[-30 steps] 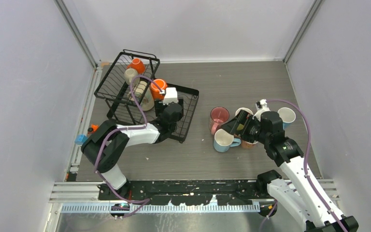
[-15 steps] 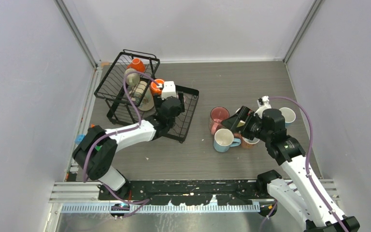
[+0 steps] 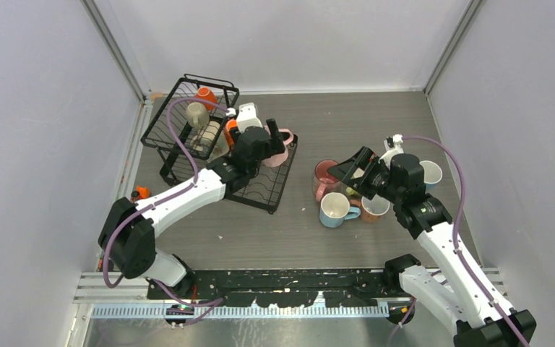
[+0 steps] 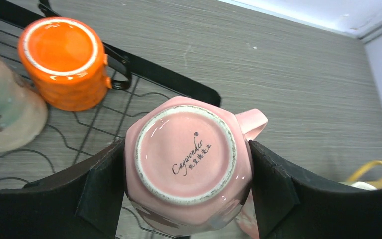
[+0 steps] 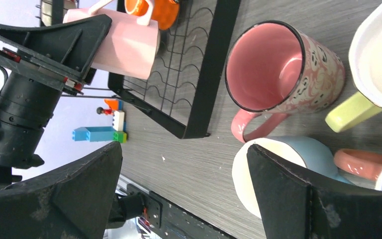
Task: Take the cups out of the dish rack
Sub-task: Place the cup at the center of the board.
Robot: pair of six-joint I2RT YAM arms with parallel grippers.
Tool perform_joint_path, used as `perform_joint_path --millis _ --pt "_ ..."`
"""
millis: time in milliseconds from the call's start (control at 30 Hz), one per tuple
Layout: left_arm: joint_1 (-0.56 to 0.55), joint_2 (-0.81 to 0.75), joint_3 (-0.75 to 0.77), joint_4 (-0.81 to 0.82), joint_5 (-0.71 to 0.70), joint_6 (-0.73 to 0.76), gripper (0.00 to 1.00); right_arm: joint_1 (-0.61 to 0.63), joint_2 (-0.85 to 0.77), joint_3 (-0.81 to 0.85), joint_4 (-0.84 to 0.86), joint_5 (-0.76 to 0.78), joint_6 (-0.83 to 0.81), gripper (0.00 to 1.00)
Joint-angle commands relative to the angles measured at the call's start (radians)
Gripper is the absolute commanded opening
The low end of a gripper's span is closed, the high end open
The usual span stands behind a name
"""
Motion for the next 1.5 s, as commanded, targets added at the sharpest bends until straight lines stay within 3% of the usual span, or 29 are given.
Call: perform_joint_path --millis 0,433,733,967,1467 --pt "-0.011 -0.063 0.116 -0.045 0.083 -0.14 0.0 0.003 0.011 0.051 0.117 -0.003 0.045 1.0" --pt "-0.011 -0.088 0.228 -0.165 0.258 -0.393 0.0 0.047 0.111 0.077 0.344 -0.019 0.163 1.0" --pt "0.036 -0.072 0.246 -0.122 0.419 -0.617 0.0 0.221 0.151 0.104 0.375 0.134 0.148 0.97" --pt "0.077 -0.065 0.211 -0.045 0.56 -0.777 0.0 0.239 0.17 0.101 0.416 0.205 0.129 0.95" --pt "0.089 -0.035 0.179 0.056 0.702 -0.943 0.0 0.239 0.263 0.172 0.539 0.187 0.09 0.75"
